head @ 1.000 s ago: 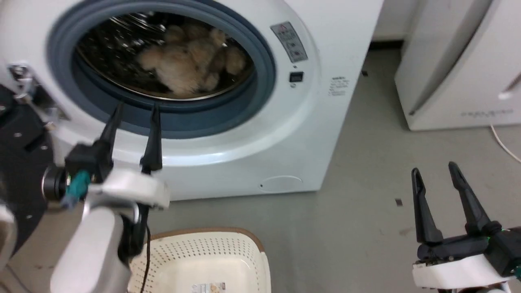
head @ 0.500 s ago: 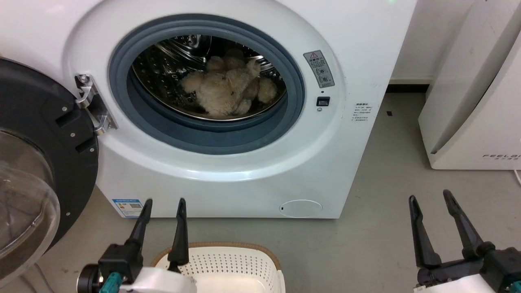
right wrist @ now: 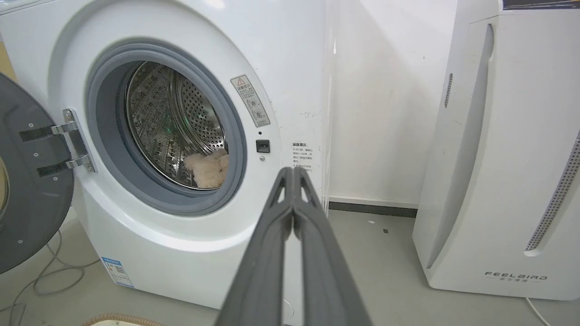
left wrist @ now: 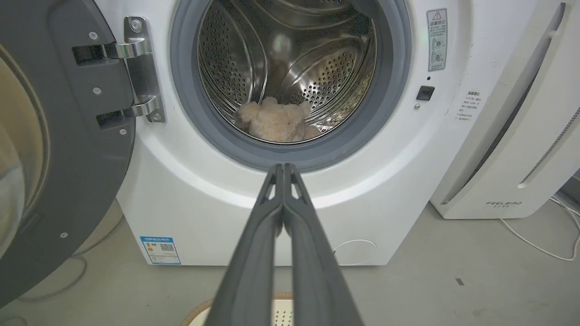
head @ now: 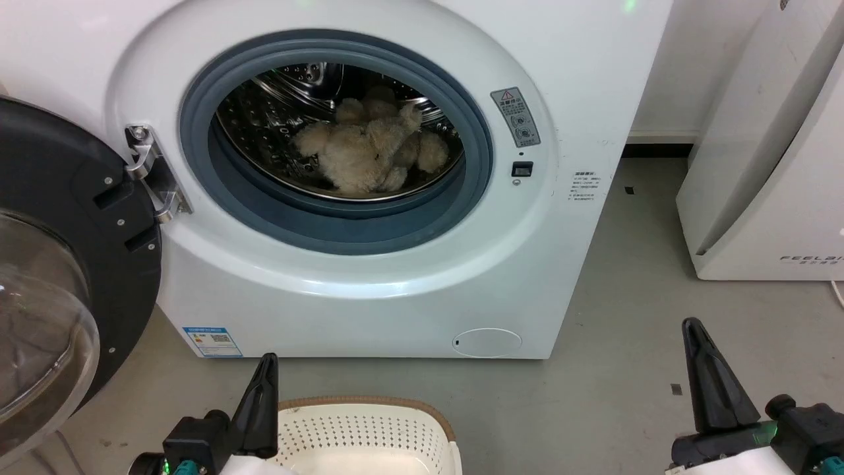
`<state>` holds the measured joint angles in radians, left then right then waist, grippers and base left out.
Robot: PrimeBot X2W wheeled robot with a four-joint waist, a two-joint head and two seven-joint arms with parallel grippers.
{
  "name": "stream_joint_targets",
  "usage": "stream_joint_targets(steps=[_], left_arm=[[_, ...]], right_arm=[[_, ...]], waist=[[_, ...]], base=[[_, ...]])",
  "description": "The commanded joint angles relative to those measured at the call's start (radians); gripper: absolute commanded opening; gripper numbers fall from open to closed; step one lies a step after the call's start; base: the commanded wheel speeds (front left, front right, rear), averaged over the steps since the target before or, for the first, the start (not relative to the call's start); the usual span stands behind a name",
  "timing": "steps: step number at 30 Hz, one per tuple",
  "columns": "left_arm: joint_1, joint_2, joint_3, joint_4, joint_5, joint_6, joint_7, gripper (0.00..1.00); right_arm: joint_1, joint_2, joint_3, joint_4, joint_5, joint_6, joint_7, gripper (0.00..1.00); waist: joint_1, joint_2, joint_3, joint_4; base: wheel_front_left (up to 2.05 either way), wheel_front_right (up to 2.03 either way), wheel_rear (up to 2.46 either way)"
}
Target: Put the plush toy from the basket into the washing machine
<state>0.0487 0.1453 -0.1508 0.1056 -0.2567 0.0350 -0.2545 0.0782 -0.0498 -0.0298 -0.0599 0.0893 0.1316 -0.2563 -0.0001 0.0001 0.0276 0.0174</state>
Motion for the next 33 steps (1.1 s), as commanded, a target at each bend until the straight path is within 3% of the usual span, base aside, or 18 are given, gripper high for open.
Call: stream_joint_targets(steps=[1,33], left_arm=[[-0.001,-0.002,0.004,-0.003,0.007,-0.001,0.006,0.00],[-0.014,-0.027,0.044,-0.031,0.075,-0.010,0.074,0.00]], right_arm=[[-0.002,0.000,0.000,0.002,-0.002,0.000,0.007,0.00],[-0.023,0.000,0.008,0.017,-0.026,0.000,0.075,0.00]], waist=[[0.0001,-0.0001,0.000,0.000],[0.0001,-0.0001,-0.008,-0.005]], base=[[0.00,0.00,0.00],[0.00,0.00,0.00]])
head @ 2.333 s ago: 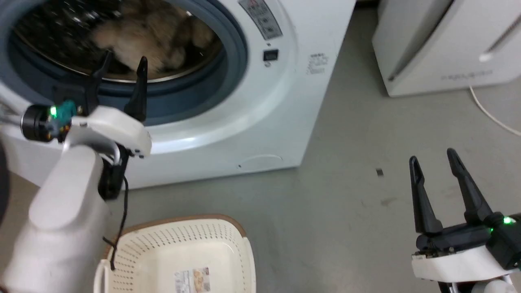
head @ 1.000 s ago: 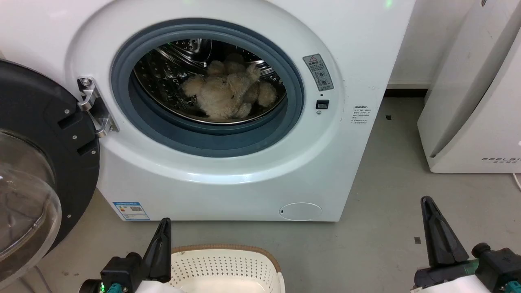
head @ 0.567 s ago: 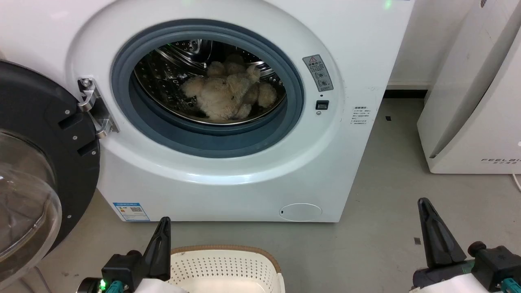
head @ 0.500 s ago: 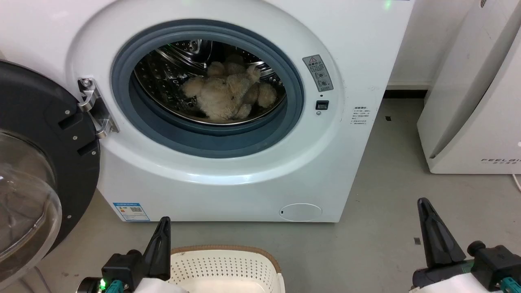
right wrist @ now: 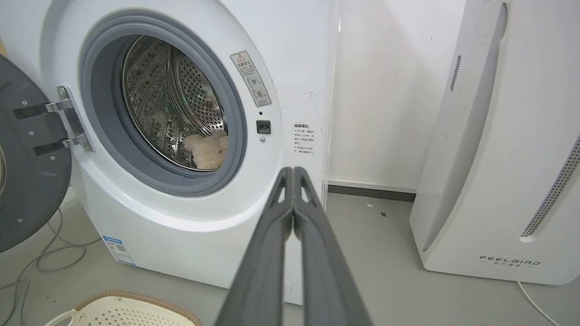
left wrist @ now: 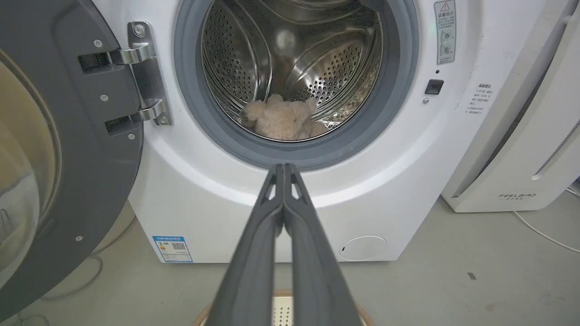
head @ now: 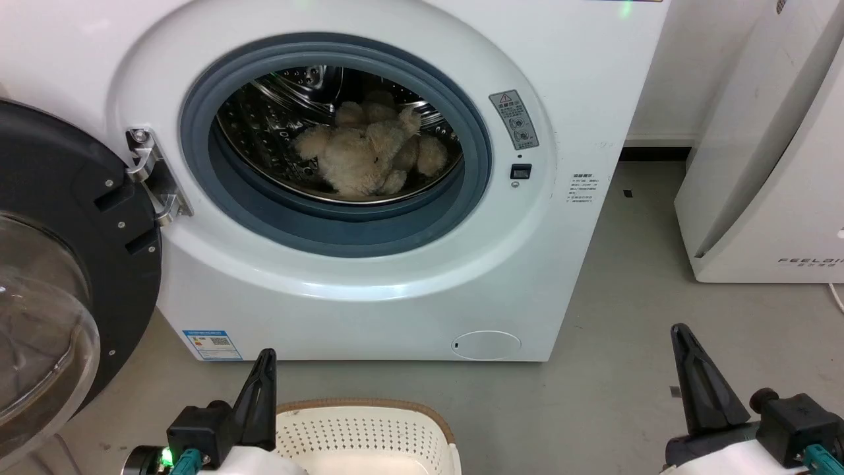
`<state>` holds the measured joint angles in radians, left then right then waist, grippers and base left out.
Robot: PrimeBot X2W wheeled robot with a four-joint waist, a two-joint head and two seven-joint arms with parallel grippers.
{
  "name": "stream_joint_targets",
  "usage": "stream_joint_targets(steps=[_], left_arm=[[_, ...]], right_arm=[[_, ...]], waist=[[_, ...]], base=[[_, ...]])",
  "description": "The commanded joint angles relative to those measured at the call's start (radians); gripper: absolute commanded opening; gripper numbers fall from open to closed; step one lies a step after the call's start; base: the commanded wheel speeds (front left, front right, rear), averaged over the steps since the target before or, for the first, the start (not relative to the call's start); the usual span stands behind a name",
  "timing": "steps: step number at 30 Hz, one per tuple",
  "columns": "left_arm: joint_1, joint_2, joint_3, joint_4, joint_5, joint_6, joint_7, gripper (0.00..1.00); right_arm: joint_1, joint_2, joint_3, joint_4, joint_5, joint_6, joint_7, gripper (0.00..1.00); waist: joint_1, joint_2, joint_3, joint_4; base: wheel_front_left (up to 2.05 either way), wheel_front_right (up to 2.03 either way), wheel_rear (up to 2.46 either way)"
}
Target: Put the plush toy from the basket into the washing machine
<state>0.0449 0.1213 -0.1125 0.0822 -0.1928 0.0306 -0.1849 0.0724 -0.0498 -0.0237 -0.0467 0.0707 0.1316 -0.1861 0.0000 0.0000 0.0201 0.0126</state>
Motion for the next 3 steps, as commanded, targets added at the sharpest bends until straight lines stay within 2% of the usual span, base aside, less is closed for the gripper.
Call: stream_joint_targets(steps=[1,3], left_arm=[[-0.011,-0.004,0.007,-0.008,0.013,-0.006,0.006,0.00],[-0.012,-0.006,0.009,-0.010,0.017,-0.007,0.010,0.00]], right_arm=[[-0.018,0.000,0.002,0.005,-0.008,0.000,0.006,0.00],[-0.019,0.000,0.003,0.006,-0.010,0.000,0.011,0.00]], waist=[[0.0000,0.0000,0.000,0.000],[0.0000,0.0000,-0.001,-0.001]], base=[[0.00,0.00,0.00],[0.00,0.00,0.00]])
